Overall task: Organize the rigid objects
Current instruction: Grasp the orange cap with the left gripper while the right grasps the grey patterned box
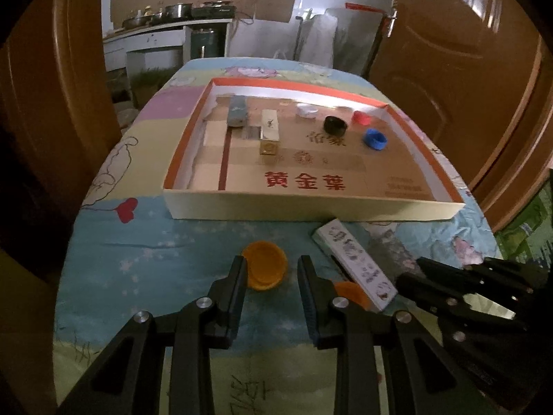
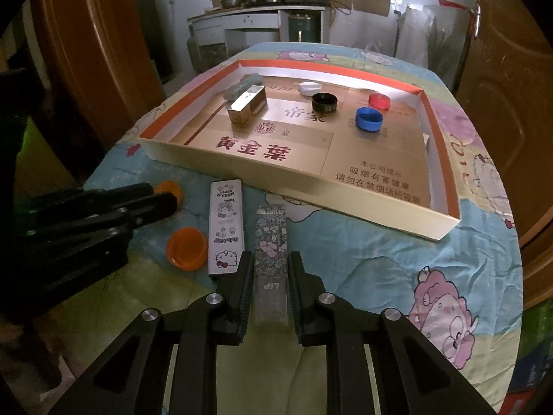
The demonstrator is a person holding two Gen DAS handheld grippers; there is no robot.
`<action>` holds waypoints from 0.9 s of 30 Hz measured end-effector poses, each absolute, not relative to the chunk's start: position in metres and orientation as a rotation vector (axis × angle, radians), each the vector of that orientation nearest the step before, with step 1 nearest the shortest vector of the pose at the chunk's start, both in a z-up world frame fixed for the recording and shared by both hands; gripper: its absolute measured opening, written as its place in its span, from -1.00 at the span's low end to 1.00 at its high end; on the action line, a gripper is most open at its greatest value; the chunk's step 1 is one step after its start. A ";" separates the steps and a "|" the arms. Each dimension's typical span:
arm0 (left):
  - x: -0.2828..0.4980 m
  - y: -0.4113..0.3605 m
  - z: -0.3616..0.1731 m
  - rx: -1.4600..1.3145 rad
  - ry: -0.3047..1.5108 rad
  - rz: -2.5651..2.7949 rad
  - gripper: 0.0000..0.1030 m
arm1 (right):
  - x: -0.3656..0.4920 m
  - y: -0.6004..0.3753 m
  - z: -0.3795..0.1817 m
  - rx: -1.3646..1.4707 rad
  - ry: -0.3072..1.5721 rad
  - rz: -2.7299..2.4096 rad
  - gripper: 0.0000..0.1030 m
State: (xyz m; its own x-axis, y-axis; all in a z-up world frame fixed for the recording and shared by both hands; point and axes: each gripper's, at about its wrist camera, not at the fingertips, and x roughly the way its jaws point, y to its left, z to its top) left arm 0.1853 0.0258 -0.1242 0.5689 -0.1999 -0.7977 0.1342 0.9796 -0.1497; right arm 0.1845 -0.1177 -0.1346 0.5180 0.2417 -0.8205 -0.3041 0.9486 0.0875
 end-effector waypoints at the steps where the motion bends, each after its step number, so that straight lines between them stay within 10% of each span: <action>1: 0.188 0.026 -0.126 -0.079 0.956 -0.195 -0.42 | 0.185 -0.118 -0.135 -0.068 0.973 0.329 -0.61; 27: 0.182 0.054 -0.123 -0.223 0.894 -0.216 -0.78 | 0.180 -0.132 -0.134 0.000 0.968 0.334 -0.60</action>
State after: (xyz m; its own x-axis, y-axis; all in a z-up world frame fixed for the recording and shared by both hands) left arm 0.1825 0.0538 -0.1227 0.6073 -0.2779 -0.7443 0.0927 0.9552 -0.2810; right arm 0.1800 -0.1322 -0.1344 0.5202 0.2786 -0.8073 -0.2786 0.9490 0.1480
